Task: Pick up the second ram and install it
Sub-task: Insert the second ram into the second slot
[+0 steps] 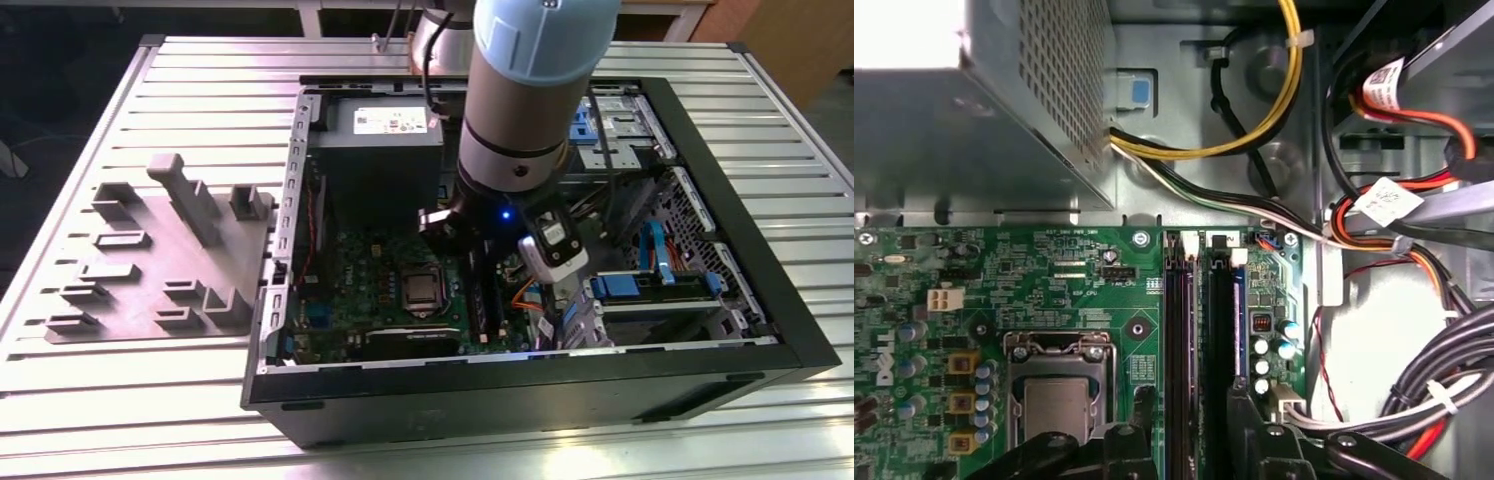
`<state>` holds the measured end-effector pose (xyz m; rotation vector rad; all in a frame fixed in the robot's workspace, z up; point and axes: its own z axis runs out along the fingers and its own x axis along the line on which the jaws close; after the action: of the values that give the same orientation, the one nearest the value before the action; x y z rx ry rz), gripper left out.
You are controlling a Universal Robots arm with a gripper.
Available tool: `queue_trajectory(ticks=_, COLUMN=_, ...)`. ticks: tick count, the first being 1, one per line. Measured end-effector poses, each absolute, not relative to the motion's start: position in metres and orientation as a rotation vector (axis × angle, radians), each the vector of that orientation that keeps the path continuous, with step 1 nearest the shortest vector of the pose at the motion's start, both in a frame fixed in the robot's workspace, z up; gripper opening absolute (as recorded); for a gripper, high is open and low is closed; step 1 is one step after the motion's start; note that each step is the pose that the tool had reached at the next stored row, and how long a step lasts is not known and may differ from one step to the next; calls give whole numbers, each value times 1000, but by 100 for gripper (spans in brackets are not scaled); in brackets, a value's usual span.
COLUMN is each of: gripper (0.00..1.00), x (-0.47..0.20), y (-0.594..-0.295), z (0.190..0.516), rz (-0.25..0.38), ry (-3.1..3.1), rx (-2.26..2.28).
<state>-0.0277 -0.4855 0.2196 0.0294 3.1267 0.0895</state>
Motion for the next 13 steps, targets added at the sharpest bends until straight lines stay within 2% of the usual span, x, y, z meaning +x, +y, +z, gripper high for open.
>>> queue_trajectory(ticks=13, gripper=41, x=-28, y=-486, z=228, rz=90, ry=3127, rx=29)
